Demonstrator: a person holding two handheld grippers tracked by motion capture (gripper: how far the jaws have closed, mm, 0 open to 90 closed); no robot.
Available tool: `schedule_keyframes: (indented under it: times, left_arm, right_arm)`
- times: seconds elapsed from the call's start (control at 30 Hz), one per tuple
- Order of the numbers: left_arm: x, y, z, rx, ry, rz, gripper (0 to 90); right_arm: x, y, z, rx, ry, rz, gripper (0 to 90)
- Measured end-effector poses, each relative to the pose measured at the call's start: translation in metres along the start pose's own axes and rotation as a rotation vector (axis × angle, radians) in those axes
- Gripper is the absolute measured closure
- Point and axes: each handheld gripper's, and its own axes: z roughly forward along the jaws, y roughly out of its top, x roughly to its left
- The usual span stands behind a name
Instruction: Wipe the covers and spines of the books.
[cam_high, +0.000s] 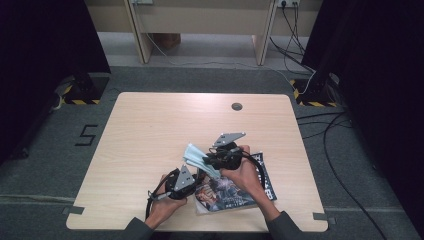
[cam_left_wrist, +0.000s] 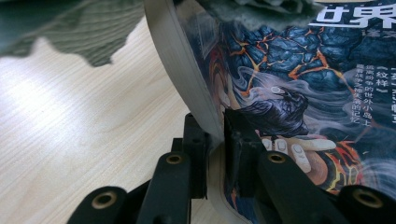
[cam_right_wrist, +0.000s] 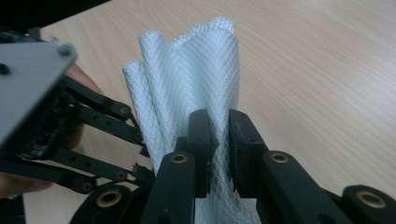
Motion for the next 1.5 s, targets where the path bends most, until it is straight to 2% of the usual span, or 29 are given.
schedule_keyframes:
  times: [0.17,0.3,0.37,0.47,0.63,0.73,0.87,1.07,1.17,1.23,1.5]
  left_arm:
    - [0.0,0.0,0.0,-0.001,0.0,-0.001,79.2]
    - [0.0,0.0,0.0,0.001,-0.001,0.005,79.2]
    - [0.0,0.0,0.0,0.002,-0.002,0.006,79.3]
    - [0.0,0.0,0.0,0.002,-0.001,0.003,79.3]
    - [0.0,0.0,0.0,0.002,-0.001,0.002,79.6]
    - [0.0,0.0,0.0,0.003,-0.001,0.002,79.8]
    - [0.0,0.0,0.0,0.005,0.0,0.001,79.9]
    - [0.001,-0.001,0.0,0.004,-0.005,-0.003,80.0]
    - [0.001,-0.001,0.001,0.004,-0.004,-0.002,79.9]
    - [0.001,-0.001,0.001,0.003,-0.004,-0.001,80.0]
    - [0.0,0.0,0.0,0.005,0.0,0.014,80.0]
  right_arm:
    - [-0.019,-0.008,-0.003,0.024,-0.042,0.035,80.7]
    - [-0.037,-0.016,-0.005,0.049,-0.099,0.067,80.7]
    - [-0.041,-0.019,-0.005,0.043,-0.095,0.084,80.9]
    - [-0.036,-0.017,-0.004,0.042,-0.097,0.069,81.2]
    - [-0.01,-0.005,-0.001,0.019,-0.056,-0.001,81.3]
    - [0.002,0.0,0.0,0.008,-0.04,-0.018,81.3]
    - [0.007,0.001,0.0,-0.002,-0.019,-0.017,81.3]
    - [0.004,-0.001,0.001,-0.007,-0.013,-0.014,81.4]
    - [-0.006,-0.006,0.0,0.009,-0.051,-0.013,81.5]
    - [-0.015,-0.011,-0.003,0.019,-0.074,0.007,81.6]
    - [-0.062,-0.039,-0.017,0.067,-0.162,0.12,81.6]
